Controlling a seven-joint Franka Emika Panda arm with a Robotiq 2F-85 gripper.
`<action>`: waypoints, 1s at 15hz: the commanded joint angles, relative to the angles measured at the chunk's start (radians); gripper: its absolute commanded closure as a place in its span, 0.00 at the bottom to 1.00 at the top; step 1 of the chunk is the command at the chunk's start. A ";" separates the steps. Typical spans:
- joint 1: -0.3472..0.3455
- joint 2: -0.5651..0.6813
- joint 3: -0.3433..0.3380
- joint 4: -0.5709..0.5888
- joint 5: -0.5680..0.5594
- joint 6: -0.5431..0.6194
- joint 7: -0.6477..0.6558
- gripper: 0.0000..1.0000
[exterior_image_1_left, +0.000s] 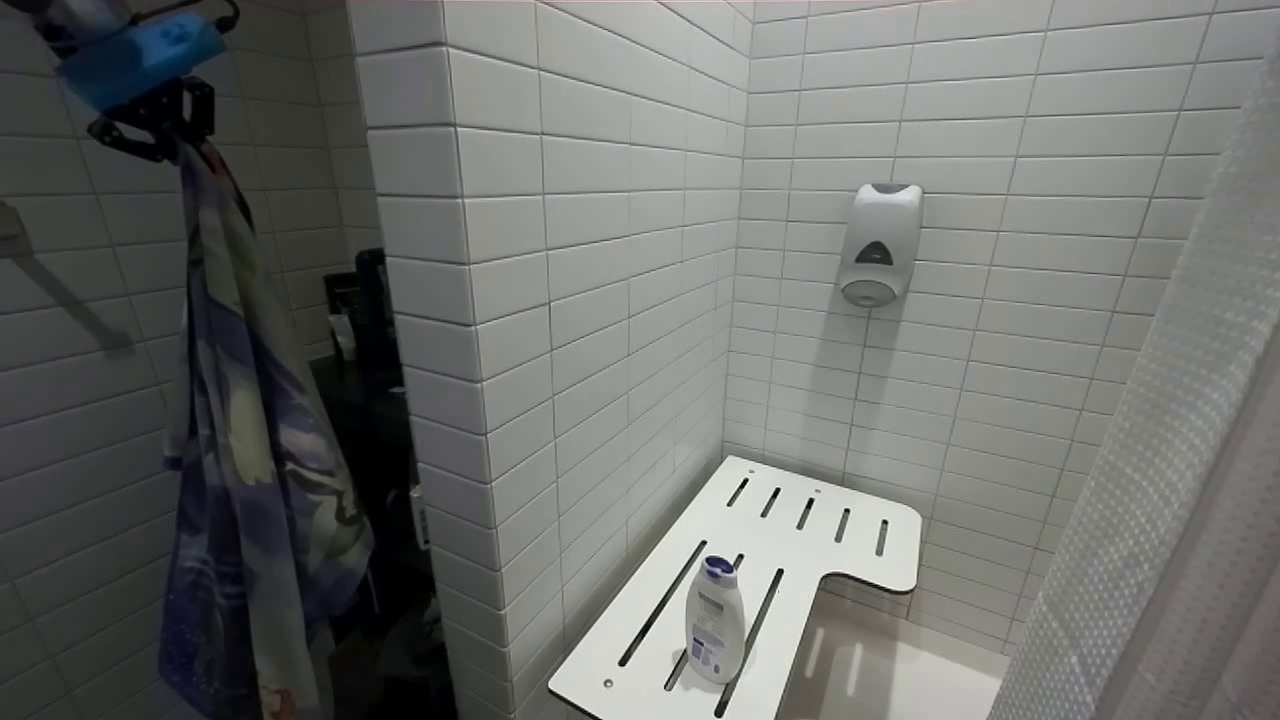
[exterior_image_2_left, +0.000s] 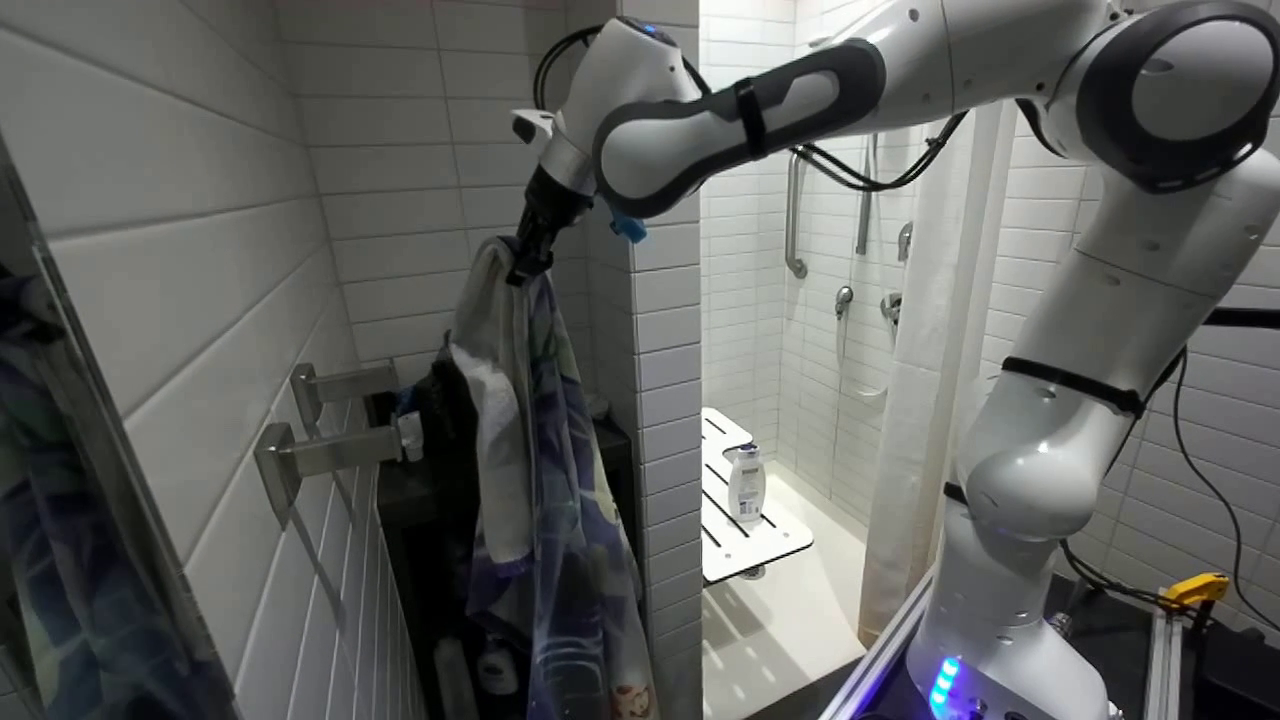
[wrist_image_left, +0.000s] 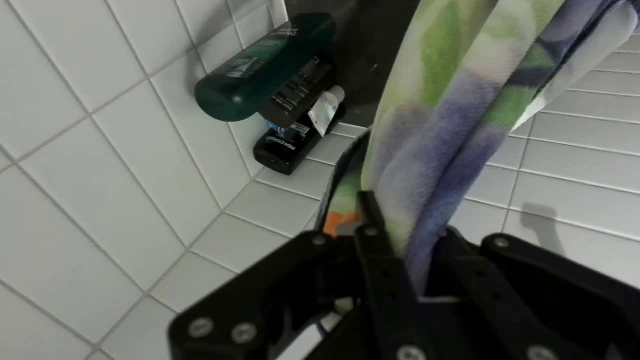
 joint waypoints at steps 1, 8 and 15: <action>-0.013 0.068 -0.026 0.074 -0.016 0.038 -0.040 0.97; -0.028 0.258 -0.033 0.164 0.039 0.018 -0.127 0.97; -0.056 0.309 -0.007 0.149 0.019 0.019 -0.098 0.88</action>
